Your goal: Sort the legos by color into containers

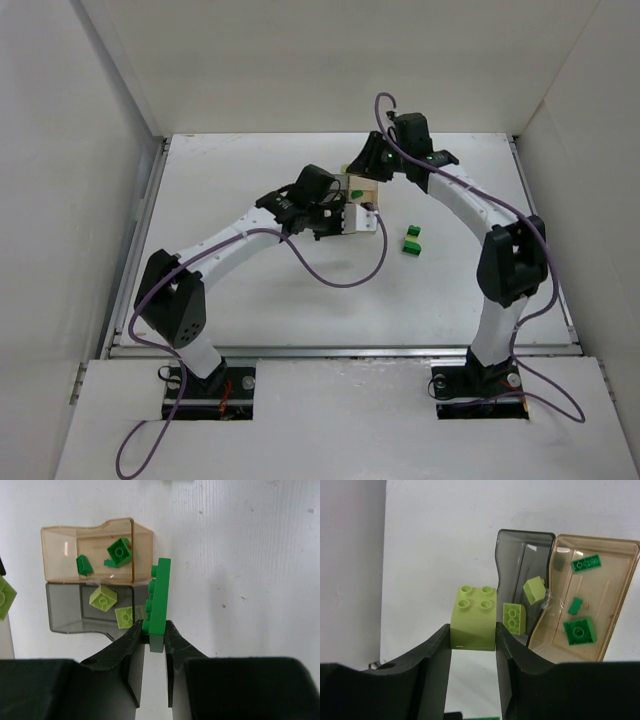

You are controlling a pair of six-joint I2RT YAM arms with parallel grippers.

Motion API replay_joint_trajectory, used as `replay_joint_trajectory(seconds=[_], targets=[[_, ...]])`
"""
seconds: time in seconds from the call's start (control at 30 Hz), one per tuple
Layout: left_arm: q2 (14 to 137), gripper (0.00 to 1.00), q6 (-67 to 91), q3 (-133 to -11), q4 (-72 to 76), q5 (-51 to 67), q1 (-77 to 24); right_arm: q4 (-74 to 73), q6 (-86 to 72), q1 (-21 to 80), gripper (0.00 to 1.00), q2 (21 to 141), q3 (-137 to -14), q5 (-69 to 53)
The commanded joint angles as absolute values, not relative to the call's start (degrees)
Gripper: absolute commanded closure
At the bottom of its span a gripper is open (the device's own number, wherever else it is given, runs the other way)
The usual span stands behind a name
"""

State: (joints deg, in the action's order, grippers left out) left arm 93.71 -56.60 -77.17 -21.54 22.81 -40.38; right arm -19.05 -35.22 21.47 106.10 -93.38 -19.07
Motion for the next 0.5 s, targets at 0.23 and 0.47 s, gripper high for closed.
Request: replay_joint_trajectory(seconds=[0.23, 0.47], targets=[[88.5, 1.00, -50.3, -73.2, -18.4, 19.1, -36.2, -21.9, -38.0, 25.1, 0.80, 121.8, -105.7, -16.3], [88.5, 1.00, -49.0, -73.2, -16.3, 19.1, -35.2, -24.6, -34.5, 26.2, 0.17, 122.1, -109.0, -16.4]])
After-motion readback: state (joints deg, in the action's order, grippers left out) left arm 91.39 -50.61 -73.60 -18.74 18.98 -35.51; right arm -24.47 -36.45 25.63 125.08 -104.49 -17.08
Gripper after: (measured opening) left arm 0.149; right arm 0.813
